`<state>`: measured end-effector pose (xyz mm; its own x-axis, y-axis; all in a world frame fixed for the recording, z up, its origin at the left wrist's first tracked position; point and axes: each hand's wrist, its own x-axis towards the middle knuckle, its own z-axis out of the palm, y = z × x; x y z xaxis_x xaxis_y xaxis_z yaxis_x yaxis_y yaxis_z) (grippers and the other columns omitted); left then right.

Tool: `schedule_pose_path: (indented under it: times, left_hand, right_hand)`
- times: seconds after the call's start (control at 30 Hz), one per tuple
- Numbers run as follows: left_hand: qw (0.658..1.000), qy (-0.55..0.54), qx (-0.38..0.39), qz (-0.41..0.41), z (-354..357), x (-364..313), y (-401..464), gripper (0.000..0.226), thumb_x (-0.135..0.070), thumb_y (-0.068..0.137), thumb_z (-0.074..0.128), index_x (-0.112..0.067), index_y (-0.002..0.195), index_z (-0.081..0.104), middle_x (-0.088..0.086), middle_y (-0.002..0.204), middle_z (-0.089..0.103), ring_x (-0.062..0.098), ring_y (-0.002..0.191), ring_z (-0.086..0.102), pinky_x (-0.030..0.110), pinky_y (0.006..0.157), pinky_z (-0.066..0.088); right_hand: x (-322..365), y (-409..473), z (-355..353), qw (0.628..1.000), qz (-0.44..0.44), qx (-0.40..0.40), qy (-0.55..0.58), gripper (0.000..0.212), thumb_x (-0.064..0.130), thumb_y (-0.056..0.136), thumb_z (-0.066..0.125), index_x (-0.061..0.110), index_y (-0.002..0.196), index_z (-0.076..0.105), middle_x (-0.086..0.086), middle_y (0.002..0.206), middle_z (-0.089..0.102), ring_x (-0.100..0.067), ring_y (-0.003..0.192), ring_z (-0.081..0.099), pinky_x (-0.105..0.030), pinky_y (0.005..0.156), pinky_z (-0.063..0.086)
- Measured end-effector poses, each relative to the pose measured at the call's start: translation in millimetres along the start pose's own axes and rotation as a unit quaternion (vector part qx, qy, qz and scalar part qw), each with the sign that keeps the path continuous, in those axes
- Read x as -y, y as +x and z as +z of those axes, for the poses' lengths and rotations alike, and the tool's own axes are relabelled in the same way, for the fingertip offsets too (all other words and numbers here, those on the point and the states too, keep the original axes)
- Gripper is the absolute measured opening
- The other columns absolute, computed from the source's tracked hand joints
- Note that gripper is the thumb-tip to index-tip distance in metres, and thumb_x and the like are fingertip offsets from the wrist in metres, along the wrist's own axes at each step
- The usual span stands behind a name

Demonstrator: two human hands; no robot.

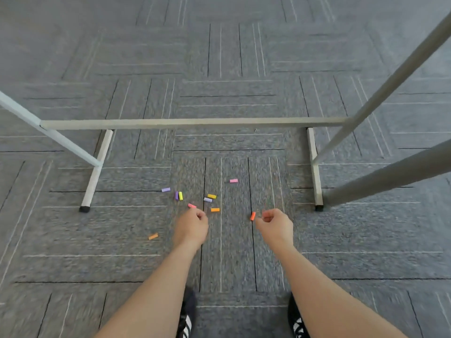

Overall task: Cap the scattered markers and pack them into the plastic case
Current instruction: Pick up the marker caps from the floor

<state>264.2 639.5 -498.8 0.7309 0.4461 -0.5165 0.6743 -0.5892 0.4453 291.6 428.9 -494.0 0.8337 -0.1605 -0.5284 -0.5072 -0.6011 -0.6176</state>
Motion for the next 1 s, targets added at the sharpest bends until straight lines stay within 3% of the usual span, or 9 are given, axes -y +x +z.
schedule_pose_path:
  times: [0.1,0.17,0.4,0.53,0.67,0.73,0.83,0.93,1.0]
  left_hand:
    - [0.999,0.042,-0.002,0.003,32.0,21.9,39.9,0.021,-0.024,0.098,0.056,-0.022,0.119,0.06,-0.003,0.107,0.069,0.019,0.091,0.064,0.029,0.066,0.042]
    - [0.998,0.061,-0.007,0.017,49.5,36.1,64.0,0.023,-0.023,0.097,0.059,-0.023,0.12,0.058,-0.006,0.103,0.068,0.018,0.091,0.064,0.03,0.067,0.044]
    - [0.997,0.074,-0.001,0.023,109.1,115.2,110.5,0.036,-0.043,0.09,0.07,-0.024,0.114,0.052,-0.008,0.111,0.049,0.015,0.099,0.054,0.032,0.072,0.048]
    - [0.99,0.116,0.053,0.063,113.0,136.9,123.5,0.026,-0.039,0.092,0.068,-0.022,0.105,0.055,-0.004,0.11,0.049,0.019,0.096,0.057,0.038,0.078,0.053]
    - [0.982,0.145,0.071,0.094,103.9,138.0,133.3,0.018,-0.037,0.1,0.057,-0.02,0.098,0.054,-0.004,0.1,0.051,0.016,0.085,0.055,0.028,0.069,0.043]
    - [0.987,0.128,0.045,0.088,100.8,140.7,130.3,0.019,-0.036,0.104,0.049,-0.019,0.094,0.052,-0.005,0.094,0.053,0.013,0.078,0.053,0.026,0.062,0.037]
    - [0.984,0.148,-0.033,0.095,92.7,157.4,121.7,0.023,-0.032,0.105,0.04,-0.016,0.102,0.057,-0.001,0.094,0.058,0.016,0.085,0.054,0.029,0.07,0.044]
    - [0.959,0.23,-0.133,0.101,79.8,189.8,119.6,0.024,-0.034,0.099,0.052,-0.014,0.101,0.064,0.003,0.103,0.061,0.023,0.095,0.051,0.037,0.079,0.048]
    - [0.955,0.246,-0.151,0.071,70.8,207.9,123.0,0.02,-0.034,0.093,0.065,-0.014,0.098,0.067,0.006,0.113,0.055,0.029,0.104,0.047,0.044,0.08,0.05]
  right_hand:
    - [-25.5,38.4,34.2,0.999,0.014,0.02,-0.037,0.019,0.024,0.087,0.072,0.016,0.098,0.058,0.008,0.081,0.056,-0.01,0.071,0.055,-0.027,0.06,0.046]
    - [-36.9,65.4,55.0,0.998,0.018,0.013,-0.05,0.024,0.026,0.086,0.073,0.017,0.101,0.057,0.006,0.083,0.055,-0.006,0.067,0.051,-0.024,0.054,0.038]
    - [-80.7,127.9,124.1,0.996,-0.013,-0.004,-0.087,0.054,0.03,0.087,0.074,0.016,0.133,0.049,-0.005,0.125,0.046,-0.011,0.082,0.051,-0.025,0.07,0.04]
    - [-94.1,140.0,145.3,0.992,-0.051,-0.023,-0.112,0.029,0.021,0.091,0.07,0.013,0.116,0.057,-0.005,0.122,0.041,-0.022,0.088,0.056,-0.04,0.085,0.053]
    - [-88.8,144.6,154.5,0.991,-0.055,-0.046,-0.114,0.012,0.015,0.095,0.065,0.005,0.101,0.061,-0.007,0.125,0.038,-0.018,0.079,0.055,-0.034,0.08,0.054]
    - [-85.5,145.9,156.1,0.991,-0.046,-0.064,-0.105,0.011,0.014,0.095,0.064,0.004,0.099,0.061,-0.006,0.125,0.038,-0.014,0.076,0.053,-0.028,0.076,0.049]
    - [-82.0,151.1,157.5,0.988,-0.043,-0.076,-0.126,0.013,0.012,0.096,0.062,0.004,0.106,0.059,-0.009,0.126,0.044,-0.018,0.08,0.055,-0.027,0.076,0.047]
    - [-67.7,150.6,165.9,0.986,-0.085,-0.039,-0.137,0.031,0.016,0.096,0.063,0.006,0.124,0.055,-0.009,0.128,0.047,-0.016,0.084,0.056,-0.029,0.079,0.047]
    - [-52.0,146.4,178.8,0.979,-0.153,0.018,-0.13,0.039,0.019,0.094,0.066,0.008,0.13,0.054,-0.006,0.125,0.046,-0.013,0.084,0.059,-0.03,0.085,0.052]
